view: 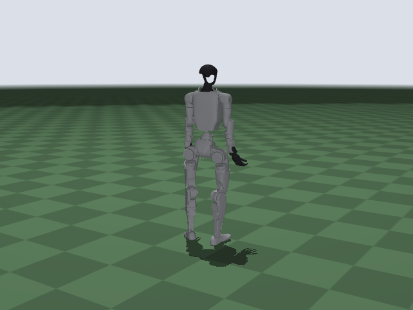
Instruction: Kungfu
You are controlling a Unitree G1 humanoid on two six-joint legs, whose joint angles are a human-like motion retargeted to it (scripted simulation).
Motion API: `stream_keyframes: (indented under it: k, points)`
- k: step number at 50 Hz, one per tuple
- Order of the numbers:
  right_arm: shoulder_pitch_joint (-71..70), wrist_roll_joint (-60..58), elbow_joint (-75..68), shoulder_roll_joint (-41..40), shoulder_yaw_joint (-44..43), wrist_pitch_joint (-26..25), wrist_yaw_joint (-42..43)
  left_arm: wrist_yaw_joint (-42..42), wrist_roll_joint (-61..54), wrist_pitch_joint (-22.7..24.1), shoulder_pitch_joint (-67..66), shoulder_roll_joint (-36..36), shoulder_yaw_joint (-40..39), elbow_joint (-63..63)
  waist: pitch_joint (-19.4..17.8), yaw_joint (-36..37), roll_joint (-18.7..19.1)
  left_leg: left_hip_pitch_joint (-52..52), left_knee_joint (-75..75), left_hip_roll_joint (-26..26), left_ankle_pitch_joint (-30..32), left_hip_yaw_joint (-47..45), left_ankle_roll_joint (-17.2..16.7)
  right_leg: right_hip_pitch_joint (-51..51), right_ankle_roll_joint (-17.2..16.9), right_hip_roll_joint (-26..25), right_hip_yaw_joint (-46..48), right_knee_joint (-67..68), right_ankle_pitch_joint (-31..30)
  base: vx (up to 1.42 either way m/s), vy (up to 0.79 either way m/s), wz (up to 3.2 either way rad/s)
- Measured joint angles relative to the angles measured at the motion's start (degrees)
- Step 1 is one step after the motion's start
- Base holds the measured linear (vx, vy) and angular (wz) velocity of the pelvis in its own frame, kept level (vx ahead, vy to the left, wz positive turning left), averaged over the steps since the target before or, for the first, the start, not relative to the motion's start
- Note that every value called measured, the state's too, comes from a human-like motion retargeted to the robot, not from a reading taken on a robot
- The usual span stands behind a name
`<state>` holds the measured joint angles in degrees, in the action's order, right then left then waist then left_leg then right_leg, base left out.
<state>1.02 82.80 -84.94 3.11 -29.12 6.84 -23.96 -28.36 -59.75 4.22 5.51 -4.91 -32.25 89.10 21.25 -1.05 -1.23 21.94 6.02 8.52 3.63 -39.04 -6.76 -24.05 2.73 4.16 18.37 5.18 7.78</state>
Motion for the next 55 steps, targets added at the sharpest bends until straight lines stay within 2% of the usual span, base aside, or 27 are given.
stream_keyframes:
  k: [6, 8, 10, 13, 15, 16, 17, 20, 22, 24, 25, 27, 30, 32, 35, 39, 43, 45, 47, 50, 52, 55]
  points:
    - [0.01, -3.96, -0.16, 1.18, 1.92, -0.75, 1.30, 0.42, 4.65, -0.07, 0.41, -0.91, 2.63, 0.44, -0.81, 0.33, -0.03, 1.16, 1.01, 0.13, -0.06, -0.15, 0.47, -1.26, -0.05, 0.55, -1.32, 0.95, 0.03, -0.09, 0.10, 0.02]
    - [-0.06, -6.54, 0.21, 1.67, 2.65, -0.86, 1.79, 1.15, 7.43, 0.01, 0.55, -1.30, 3.77, 0.57, -1.25, 0.33, -0.09, 1.46, 1.27, -0.06, -0.11, 0.20, 0.57, -1.79, -1.31, 0.28, -3.50, 1.63, 1.29, -0.12, 0.09, 0.03]
    - [-0.29, -9.06, 0.56, 2.29, 3.66, -0.66, 2.64, 2.47, 11.44, -0.28, 0.78, -1.99, 4.89, 0.79, -1.38, 0.34, 0.09, 2.86, 2.12, -0.16, -1.25, 3.27, 0.08, -3.14, -2.74, -1.64, -9.48, 3.45, 5.68, -0.12, 0.06, 0.04]
    - [-0.42, -14.50, 1.03, 3.47, 6.61, 0.04, 5.65, 6.84, 23.25, -0.55, -0.25, -3.37, 7.05, 0.75, -0.97, -1.26, 1.33, 6.35, 3.87, -2.69, -6.50, 15.83, 2.06, -5.33, -1.61, -7.60, -23.50, 5.66, 10.29, -0.05, 0.01, 0.16]
    - [-0.61, -22.46, 1.23, 4.03, 9.62, 0.75, 9.36, 11.58, 36.07, -0.96, -1.11, -5.40, 9.48, 0.96, -1.02, -1.04, 0.92, 7.37, 3.85, -4.27, -9.03, 18.22, 3.15, -5.79, -1.26, -12.34, -35.15, 6.86, 10.80, -0.05, -0.08, -0.22]
    - [-0.48, -28.80, 1.52, 4.36, 11.12, 1.15, 11.61, 13.88, 45.80, -0.82, -1.35, -6.70, 11.19, 1.04, -1.31, -2.15, 0.98, 7.88, 4.68, -4.47, -10.33, 19.54, 2.07, -5.55, -1.18, -12.40, -36.05, 6.66, 9.94, -0.09, -0.11, 0.51]
    - [-0.18, -35.81, 1.92, 4.86, 12.67, 1.63, 13.75, 16.17, 56.17, -0.87, -1.34, -7.96, 13.33, 1.11, -1.85, -3.33, 1.09, 7.97, 5.47, -4.69, -11.55, 20.67, 0.99, -5.04, -1.11, -11.70, -35.00, 6.18, 8.40, -0.10, -0.12, 1.45]
    - [2.17, -63.44, 3.84, 8.58, 18.88, 2.76, 17.30, 21.52, 93.62, -3.25, 0.73, -11.61, 22.71, 0.47, -4.40, -4.42, 0.92, 6.33, 7.67, -4.83, -13.50, 22.50, -2.66, -2.69, 0.02, -6.63, -21.66, 3.92, 1.38, -0.05, -0.10, 1.19]
    - [3.49, -84.48, 5.02, 11.69, 24.96, -0.29, 16.45, 21.38, 120.63, -5.32, 1.79, -13.41, 27.04, -1.97, -4.28, -1.72, -0.53, 6.97, 9.13, -5.81, -12.58, 25.61, -3.88, -2.87, 0.39, -7.08, -22.50, 4.61, 1.49, 0.06, -0.14, -0.07]
    - [3.09, -104.90, 5.90, 13.38, 29.98, -3.82, 15.51, 19.87, 142.73, -5.76, 2.09, -14.86, 30.18, -5.21, -3.15, 0.45, -2.32, 8.45, 9.85, -8.68, -9.18, 31.17, -3.53, -3.43, 0.90, -7.85, -24.88, 4.78, 1.40, 0.06, -0.15, -0.41]
    - [2.49, -114.46, 6.24, 13.96, 32.31, -4.61, 14.95, 19.32, 151.12, -5.74, 2.14, -15.46, 31.82, -6.60, -2.39, 1.09, -2.97, 9.25, 10.07, -10.08, -7.42, 33.69, -3.21, -3.82, 1.05, -8.08, -25.65, 4.68, 1.24, 0.05, -0.09, -0.56]
    - [1.19, -128.46, 6.84, 14.78, 36.67, -3.79, 16.36, 20.58, 157.64, -6.36, 1.80, -15.56, 34.82, -7.33, -1.71, 1.98, -3.25, 8.80, 9.49, -9.96, -4.42, 33.47, -3.00, -3.64, 1.22, -8.09, -25.42, 3.95, 0.82, 0.06, -0.02, -0.79]
    - [-1.14, -136.34, 7.85, 15.19, 42.52, -3.50, 19.33, 23.27, 157.23, -7.23, 0.14, -14.34, 34.30, -6.43, -1.64, 1.52, -2.54, 7.43, 7.86, -7.87, -2.51, 29.74, -3.07, -2.76, 1.77, -7.93, -23.85, 2.62, 0.14, 0.03, 0.01, -0.49]
    - [-2.25, -134.38, 8.89, 14.49, 43.46, -4.37, 17.63, 21.78, 153.50, -7.45, -0.89, -13.58, 31.97, -5.47, -1.63, -1.23, -1.74, 7.06, 8.22, -6.77, -4.63, 26.08, -1.71, -2.50, 2.07, -7.35, -22.56, 1.87, -0.17, -0.03, 0.01, 0.32]
    - [-1.55, -128.38, 10.91, 12.76, 40.48, -6.22, 15.05, 17.81, 146.83, -8.84, -1.75, -12.74, 30.81, -3.92, -1.28, -3.74, -1.20, 6.42, 7.84, -5.30, -5.07, 20.10, 1.00, -2.16, 2.10, -6.78, -21.27, 0.99, -0.49, 0.02, 0.02, 0.40]
    - [-0.11, -120.23, 10.46, 10.63, 36.43, -6.77, 16.79, 16.02, 142.09, -9.85, -2.24, -11.70, 31.58, -3.11, -0.20, -4.19, -1.03, 6.60, 7.34, -6.04, -3.98, 20.59, 2.88, -2.14, 1.72, -6.34, -20.86, 0.02, -1.00, 0.05, 0.10, 0.09]
    - [-0.63, -115.89, 7.01, 9.44, 34.50, -8.18, 17.39, 18.85, 143.02, -9.24, -3.89, -11.09, 31.06, -4.09, 0.20, -2.65, -1.54, 6.19, 6.72, -6.26, -3.77, 18.86, 3.67, -2.67, 0.19, -5.84, -22.38, 0.73, -1.66, 0.07, 0.19, -0.55]
    - [-0.72, -114.93, 5.95, 8.94, 33.58, -9.13, 17.51, 20.47, 143.89, -9.80, -4.79, -10.74, 29.78, -4.22, 0.61, -2.31, -1.39, 5.98, 5.99, -6.42, -3.89, 18.71, 4.32, -3.54, -1.33, -5.58, -22.07, 2.26, -1.57, 0.06, 0.17, -0.56]
    - [-0.67, -114.29, 5.74, 8.32, 32.76, -10.17, 18.34, 20.65, 143.28, -10.65, -5.38, -10.36, 27.85, -3.93, 0.97, -1.35, -1.88, 5.79, 5.07, -6.31, -4.12, 16.45, 4.74, -5.62, -5.67, -4.93, -20.79, 5.81, -2.56, -0.02, 0.16, -0.90]
    - [-1.35, -113.18, 5.90, 7.39, 31.80, -10.30, 20.56, 19.57, 138.63, -10.91, -5.97, -10.15, 25.31, -3.43, 1.10, -1.06, -1.86, 6.72, 4.25, -5.17, -3.84, 13.89, 5.43, -12.48, -17.73, -4.82, -17.89, 16.04, -10.54, -0.16, -0.02, -0.73]
    - [-2.54, -112.60, 6.61, 7.21, 31.29, -9.66, 21.77, 18.81, 134.32, -10.84, -5.58, -11.00, 24.52, -3.11, 1.33, -1.77, 0.15, 11.01, 6.43, 0.77, -2.49, 15.56, 2.90, -22.87, -17.73, -9.65, -8.05, 28.31, -12.19, -0.28, -0.62, -0.45]
    - [-2.64, -112.02, 7.50, 7.40, 31.21, -9.35, 23.65, 17.59, 130.90, -11.85, -5.21, -10.90, 23.48, -1.85, 1.03, -1.58, 4.57, 12.53, 6.37, 3.16, -2.32, 15.71, 4.83, -35.33, -17.73, -10.11, -0.43, 50.64, -7.56, -0.21, 0.10, -0.63]
